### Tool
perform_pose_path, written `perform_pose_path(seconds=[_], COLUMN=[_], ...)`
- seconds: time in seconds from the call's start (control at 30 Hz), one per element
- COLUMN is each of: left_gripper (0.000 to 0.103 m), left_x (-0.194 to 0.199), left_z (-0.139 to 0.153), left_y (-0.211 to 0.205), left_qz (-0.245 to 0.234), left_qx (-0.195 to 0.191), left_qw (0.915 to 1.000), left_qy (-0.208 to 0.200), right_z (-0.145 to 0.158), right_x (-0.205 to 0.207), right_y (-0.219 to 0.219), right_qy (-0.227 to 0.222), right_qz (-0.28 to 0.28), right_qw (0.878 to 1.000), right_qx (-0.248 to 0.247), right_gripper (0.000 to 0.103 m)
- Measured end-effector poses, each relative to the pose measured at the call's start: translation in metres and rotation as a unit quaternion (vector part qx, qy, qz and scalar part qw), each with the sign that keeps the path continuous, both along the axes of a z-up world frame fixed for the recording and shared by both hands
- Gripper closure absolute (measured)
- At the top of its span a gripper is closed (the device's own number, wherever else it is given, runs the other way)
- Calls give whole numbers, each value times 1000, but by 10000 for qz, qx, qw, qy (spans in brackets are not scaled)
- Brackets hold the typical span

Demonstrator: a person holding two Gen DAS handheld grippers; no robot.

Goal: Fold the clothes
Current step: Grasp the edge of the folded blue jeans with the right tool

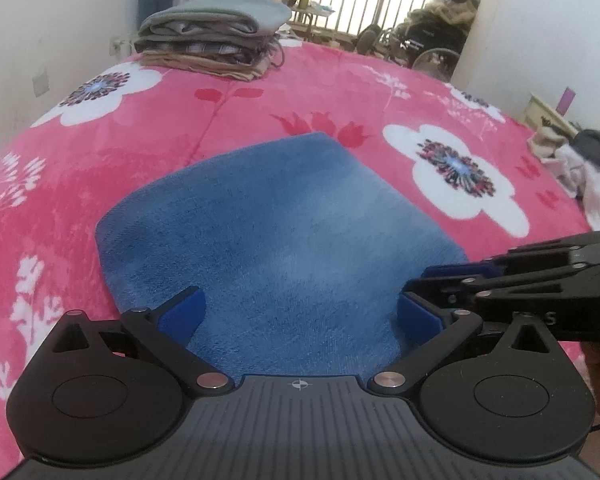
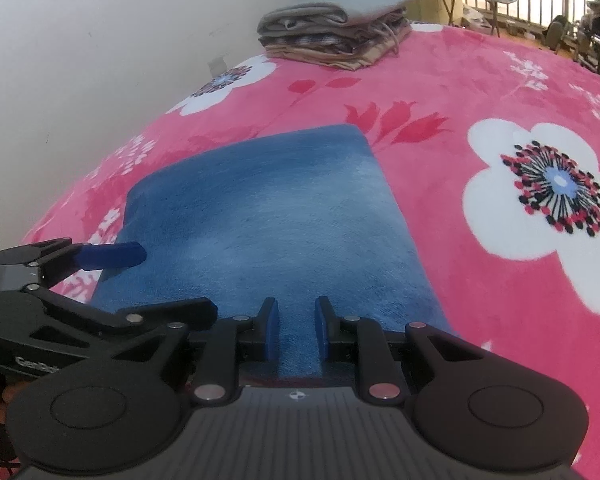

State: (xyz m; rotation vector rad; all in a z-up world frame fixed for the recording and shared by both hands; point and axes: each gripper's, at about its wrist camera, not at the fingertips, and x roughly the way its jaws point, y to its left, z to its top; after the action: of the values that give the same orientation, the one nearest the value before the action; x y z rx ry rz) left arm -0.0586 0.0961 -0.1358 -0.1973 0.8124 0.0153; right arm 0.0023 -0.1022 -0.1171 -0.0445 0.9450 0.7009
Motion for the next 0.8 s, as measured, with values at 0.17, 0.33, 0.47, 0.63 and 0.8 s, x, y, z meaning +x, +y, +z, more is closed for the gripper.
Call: perform_pose_path(seconds=[0.17, 0.33, 0.47, 0.63, 0.8], left_gripper=[0, 0, 0, 0, 0], left_x=[1, 4, 7, 7, 2], left_z=[0, 1, 2, 11, 25], left_y=[2, 8, 9, -1, -28], left_qz=[62, 153, 157, -107, -1070], left_qx=[-60, -240, -253, 39, 364], left_qw=[10000, 9995, 9994, 9999, 9924], left_qy=[45, 101, 163, 29, -495], right_z=[5, 10, 9, -8, -33], right_x=[5, 14, 20, 25, 33], right_y=[-16, -55, -100, -122, -124], right_qy=[126, 341, 691, 1689, 2670], right_qz=[-347, -1320, -2206, -2546, -2815], right_qw=[9991, 9895, 9709, 9418, 8947], right_qx=[201, 490, 630, 1400, 2215], right_gripper=[81, 78, 76, 69, 65])
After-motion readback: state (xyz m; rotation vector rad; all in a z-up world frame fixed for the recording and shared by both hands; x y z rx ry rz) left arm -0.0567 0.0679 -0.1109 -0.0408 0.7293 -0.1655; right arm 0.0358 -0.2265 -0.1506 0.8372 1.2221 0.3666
